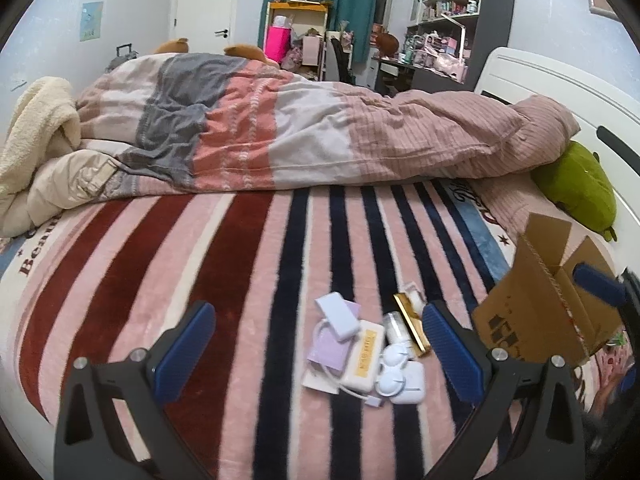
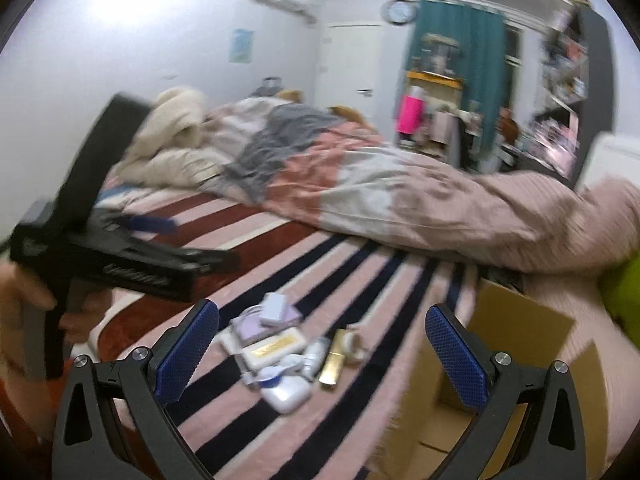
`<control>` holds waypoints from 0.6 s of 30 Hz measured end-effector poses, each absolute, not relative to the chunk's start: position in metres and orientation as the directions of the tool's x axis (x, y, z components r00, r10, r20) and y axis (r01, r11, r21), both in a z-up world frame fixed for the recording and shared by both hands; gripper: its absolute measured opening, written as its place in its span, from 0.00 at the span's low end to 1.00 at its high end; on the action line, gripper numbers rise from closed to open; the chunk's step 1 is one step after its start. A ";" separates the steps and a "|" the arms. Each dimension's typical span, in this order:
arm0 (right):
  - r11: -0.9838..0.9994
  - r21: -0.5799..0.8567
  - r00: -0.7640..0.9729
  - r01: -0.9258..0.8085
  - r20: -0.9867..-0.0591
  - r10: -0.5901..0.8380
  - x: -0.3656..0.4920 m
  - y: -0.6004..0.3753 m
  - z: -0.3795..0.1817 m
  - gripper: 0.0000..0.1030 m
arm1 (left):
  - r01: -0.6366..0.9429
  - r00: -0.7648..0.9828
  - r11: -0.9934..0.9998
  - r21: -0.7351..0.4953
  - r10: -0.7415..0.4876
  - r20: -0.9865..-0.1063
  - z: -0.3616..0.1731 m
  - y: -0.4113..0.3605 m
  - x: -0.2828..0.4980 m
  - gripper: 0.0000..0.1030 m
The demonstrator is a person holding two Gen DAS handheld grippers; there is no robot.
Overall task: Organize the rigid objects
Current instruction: 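Lower the right tool to the white earbud case and close on it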
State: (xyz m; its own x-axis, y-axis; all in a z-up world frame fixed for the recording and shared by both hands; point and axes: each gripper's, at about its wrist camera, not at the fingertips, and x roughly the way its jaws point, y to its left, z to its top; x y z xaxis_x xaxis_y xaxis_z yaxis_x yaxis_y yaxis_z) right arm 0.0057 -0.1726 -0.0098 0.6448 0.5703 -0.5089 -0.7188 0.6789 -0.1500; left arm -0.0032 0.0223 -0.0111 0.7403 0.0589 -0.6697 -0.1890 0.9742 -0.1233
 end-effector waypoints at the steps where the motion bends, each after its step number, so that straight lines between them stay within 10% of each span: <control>1: 0.668 -0.145 0.632 -0.730 -0.518 0.577 0.005 -0.165 -0.014 1.00 | -0.193 0.742 0.973 -0.123 0.063 -0.667 -0.011 0.026 -0.004 1.00; 6: 0.637 -0.117 0.568 -0.762 -0.594 0.570 0.009 -0.131 -0.049 0.80 | -0.211 0.746 0.968 -0.133 0.071 -0.662 -0.016 0.048 -0.008 1.00; 18: 0.777 0.056 0.430 -0.626 -0.807 0.405 0.067 -0.140 -0.159 0.69 | -0.194 0.725 0.977 -0.091 0.080 -0.684 -0.056 0.076 0.013 0.99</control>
State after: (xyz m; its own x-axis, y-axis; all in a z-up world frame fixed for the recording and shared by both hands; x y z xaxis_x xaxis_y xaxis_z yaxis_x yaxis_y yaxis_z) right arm 0.0670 -0.1400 -0.1594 0.4302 0.4050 -0.8068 -0.6264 0.7775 0.0563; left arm 0.0131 0.0763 -0.0556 0.7252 0.0799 -0.6838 -0.1935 0.9769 -0.0910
